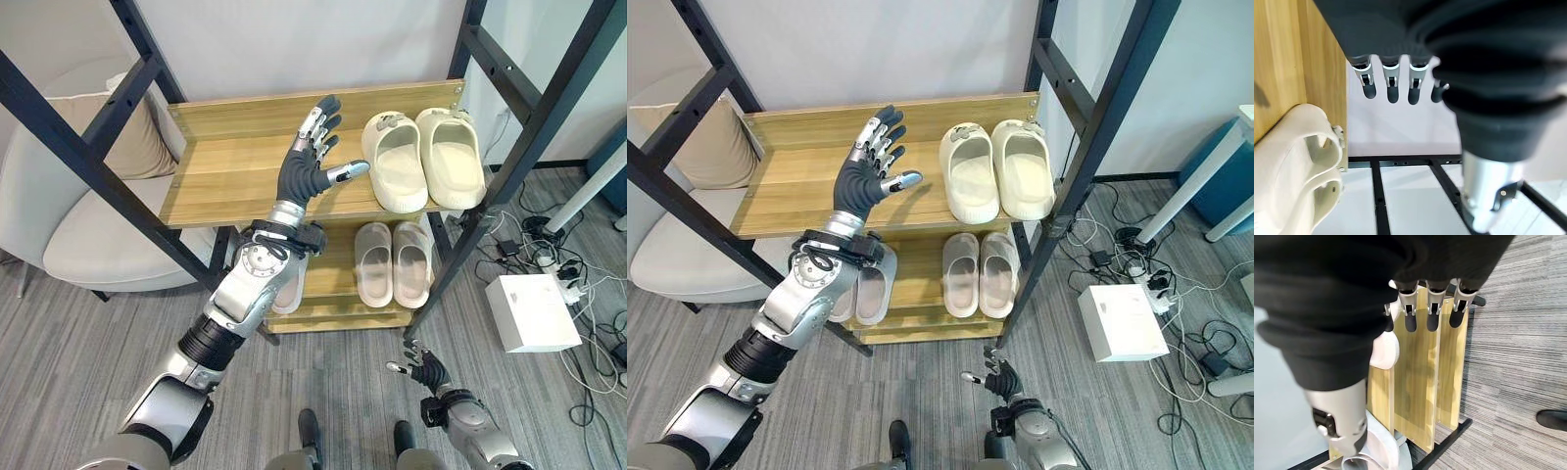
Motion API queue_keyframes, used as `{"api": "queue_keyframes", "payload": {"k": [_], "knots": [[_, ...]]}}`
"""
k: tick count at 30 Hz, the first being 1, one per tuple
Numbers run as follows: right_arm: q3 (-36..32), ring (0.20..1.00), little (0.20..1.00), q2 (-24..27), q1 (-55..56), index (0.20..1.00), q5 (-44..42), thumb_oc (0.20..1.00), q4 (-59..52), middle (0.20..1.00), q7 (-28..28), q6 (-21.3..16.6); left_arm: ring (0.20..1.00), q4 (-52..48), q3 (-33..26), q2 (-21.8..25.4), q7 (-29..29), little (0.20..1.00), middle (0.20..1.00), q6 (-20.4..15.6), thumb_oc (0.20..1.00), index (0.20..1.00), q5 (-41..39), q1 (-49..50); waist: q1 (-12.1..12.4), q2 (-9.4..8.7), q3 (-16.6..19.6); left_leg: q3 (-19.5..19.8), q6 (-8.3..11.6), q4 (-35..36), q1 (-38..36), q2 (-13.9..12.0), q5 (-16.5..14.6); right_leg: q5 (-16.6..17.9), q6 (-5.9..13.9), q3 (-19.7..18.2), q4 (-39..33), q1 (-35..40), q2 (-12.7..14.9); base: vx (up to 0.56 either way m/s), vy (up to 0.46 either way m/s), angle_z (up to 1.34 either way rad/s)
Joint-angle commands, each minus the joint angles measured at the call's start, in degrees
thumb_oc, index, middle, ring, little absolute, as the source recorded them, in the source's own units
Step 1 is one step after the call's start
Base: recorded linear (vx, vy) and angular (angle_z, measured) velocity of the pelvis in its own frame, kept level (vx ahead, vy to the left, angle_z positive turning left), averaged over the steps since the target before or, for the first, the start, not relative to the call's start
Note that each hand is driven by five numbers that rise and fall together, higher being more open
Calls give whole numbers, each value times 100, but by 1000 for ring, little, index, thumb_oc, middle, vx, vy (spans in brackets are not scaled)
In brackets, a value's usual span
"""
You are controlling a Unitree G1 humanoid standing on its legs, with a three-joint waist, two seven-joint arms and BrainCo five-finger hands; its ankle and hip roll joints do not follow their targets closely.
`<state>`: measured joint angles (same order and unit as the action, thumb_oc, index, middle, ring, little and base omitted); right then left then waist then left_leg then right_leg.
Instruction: Arrange the slippers neatly on the shoe rack.
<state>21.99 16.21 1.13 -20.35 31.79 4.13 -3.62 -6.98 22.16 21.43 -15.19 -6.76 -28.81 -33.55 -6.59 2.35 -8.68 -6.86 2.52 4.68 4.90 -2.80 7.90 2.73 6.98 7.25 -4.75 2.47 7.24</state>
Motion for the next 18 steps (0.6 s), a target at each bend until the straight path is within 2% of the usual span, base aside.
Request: {"api": "queue_keyframes", "payload": {"k": [1, 5, 6, 8, 10, 11, 13, 16, 18], "knots": [[103, 1000, 1000, -121, 64, 1000, -137, 1000, -118, 1000, -177, -303, 1000, -330, -230, -37, 692, 1000, 1000, -787, 1000, 1000, -643, -290, 105, -86, 282, 179, 274, 32, -330, -226, -610, -222, 137, 145, 0, -306, -124, -2, 8, 7], [124, 1000, 1000, -197, 209, 1000, -170, 1000, -112, 1000, -376, -310, 1000, -1431, 119, 345, 1862, 1000, 1000, -649, 1000, 1000, -1276, 194, 172, -122, 379, 198, 273, 32, -350, -219, -625, -227, 143, 177, 1, -260, -130, 2, 5, 3], [155, 1000, 1000, -260, 218, 1000, -149, 1000, -74, 1000, -439, -327, 1000, -1784, 338, 438, 2297, 1000, 1000, -494, 1000, 1000, -1530, 496, 214, -133, 406, 203, 267, 32, -358, -213, -637, -238, 139, 195, 5, -240, -130, 0, 0, 0], [160, 1000, 1000, -277, 219, 1000, -143, 1000, -68, 1000, -456, -330, 1000, -1856, 474, 487, 2495, 1000, 1000, -395, 1000, 1000, -1641, 629, 229, -139, 420, 207, 263, 32, -363, -211, -640, -243, 137, 200, 6, -231, -131, -2, 6, 2], [161, 1000, 1000, -268, 236, 1000, -124, 1000, -90, 1000, -530, -328, 1000, -1952, 759, 632, 2921, 1000, 1000, -114, 1000, 1000, -1848, 971, 254, -132, 429, 224, 256, 32, -375, -206, -652, -253, 134, 219, 15, -205, -128, -4, 27, 5], [192, 1000, 1000, -234, 245, 1000, -36, 1000, -62, 1000, -604, -341, 1000, -1800, 1196, 912, 3386, 1000, 1000, 176, 1000, 1000, -1805, 1448, 271, -124, 435, 235, 241, 32, -414, -206, -672, -264, 133, 227, 28, -169, -124, -5, 31, 1], [204, 1000, 1000, -220, 233, 1000, 12, 1000, -44, 1000, -609, -328, 1000, -1554, 1357, 1001, 3493, 1000, 1000, 278, 1000, 1000, -1657, 1679, 275, -120, 447, 231, 236, 32, -435, -206, -685, -267, 134, 222, 27, -150, -122, -1, 17, 0], [194, 1000, 1000, -208, 170, 1000, 76, 1000, 46, 1000, -621, -294, 1000, -1024, 1534, 1471, 3622, 1000, 1000, 455, 1000, 1000, -821, 2142, 288, -101, 448, 212, 221, 32, -477, -200, -699, -268, 132, 205, 32, -121, -120, 0, 0, 0], [201, 1000, 1000, -193, 120, 1000, 54, 1000, 51, 1000, -623, -270, 1000, -410, 1480, 1391, 3657, 1000, 1000, 525, 1000, 1000, -458, 2516, 284, -109, 453, 202, 212, 32, -507, -203, -706, -275, 127, 176, 41, -109, -120, 13, 29, -5]]}}
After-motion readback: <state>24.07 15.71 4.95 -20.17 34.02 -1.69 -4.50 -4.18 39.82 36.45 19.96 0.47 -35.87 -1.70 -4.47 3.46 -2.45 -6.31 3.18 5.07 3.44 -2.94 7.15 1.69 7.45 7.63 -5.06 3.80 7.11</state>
